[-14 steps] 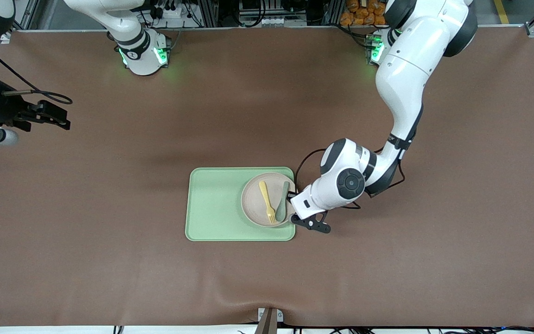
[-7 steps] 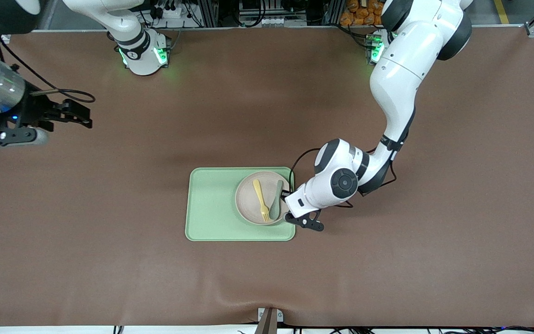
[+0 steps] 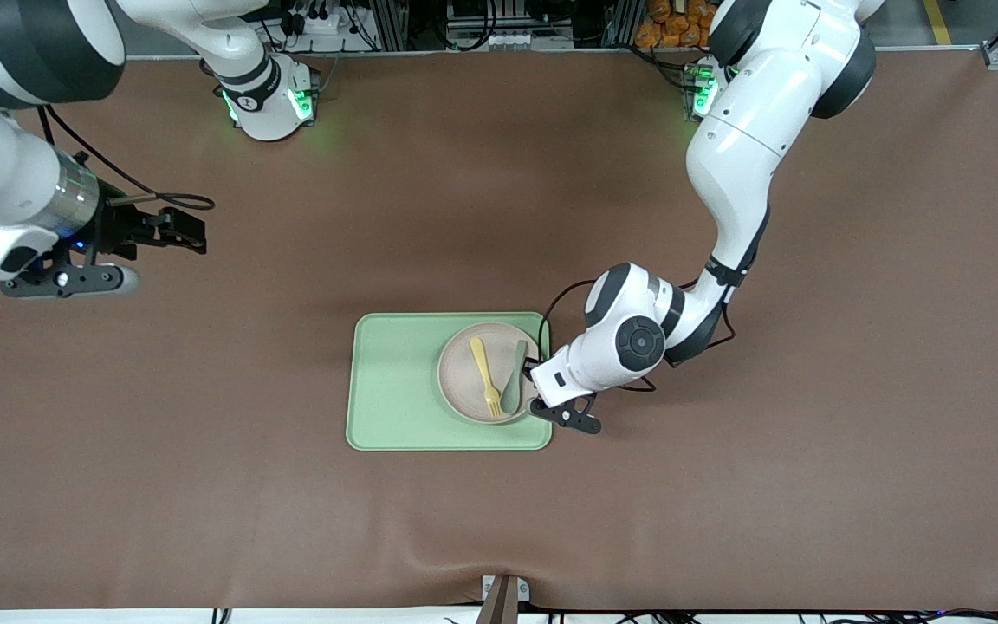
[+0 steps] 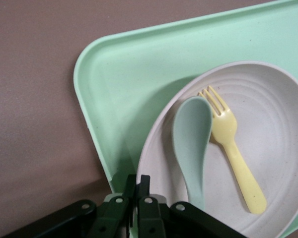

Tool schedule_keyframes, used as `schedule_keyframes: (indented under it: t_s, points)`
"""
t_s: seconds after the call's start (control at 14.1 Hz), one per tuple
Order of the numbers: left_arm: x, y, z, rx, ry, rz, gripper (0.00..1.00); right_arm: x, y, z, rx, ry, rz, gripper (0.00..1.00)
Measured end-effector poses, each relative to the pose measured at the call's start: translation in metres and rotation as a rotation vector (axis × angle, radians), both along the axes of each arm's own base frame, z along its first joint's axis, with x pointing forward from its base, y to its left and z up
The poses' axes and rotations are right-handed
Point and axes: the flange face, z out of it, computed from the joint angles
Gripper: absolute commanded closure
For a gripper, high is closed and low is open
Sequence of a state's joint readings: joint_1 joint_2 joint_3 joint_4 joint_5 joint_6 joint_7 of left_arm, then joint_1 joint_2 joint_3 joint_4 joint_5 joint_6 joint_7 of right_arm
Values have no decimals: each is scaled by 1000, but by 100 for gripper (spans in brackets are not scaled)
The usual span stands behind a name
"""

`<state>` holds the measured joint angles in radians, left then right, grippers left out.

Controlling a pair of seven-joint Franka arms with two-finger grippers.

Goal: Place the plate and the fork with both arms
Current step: 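Lower the plate onto the tray while the right gripper reaches over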

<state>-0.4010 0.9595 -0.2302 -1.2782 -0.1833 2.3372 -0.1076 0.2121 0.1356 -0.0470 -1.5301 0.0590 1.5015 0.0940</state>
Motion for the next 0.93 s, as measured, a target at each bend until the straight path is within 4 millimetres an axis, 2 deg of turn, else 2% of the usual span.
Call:
schedule_keyframes:
  t_s: [0.28,0.5,0.64,0.78,0.93]
  points:
    - [-3,-6,-4,-7,-11,-6,0,10,30,-11,2,-22,43,0]
    - [-1,-13,8,-23,-30,-4,0,19,46,-9,16,-54,61,0]
    - [9,-14,37,-39,-60,27,0,26,58,-12,57,-52,64,0]
    - [17,-6,80,-44,-85,39,0,40,77,-18,80,-59,58,0]
    - [27,14,132,-43,-105,53,0,51,115,-28,80,-71,61,0]
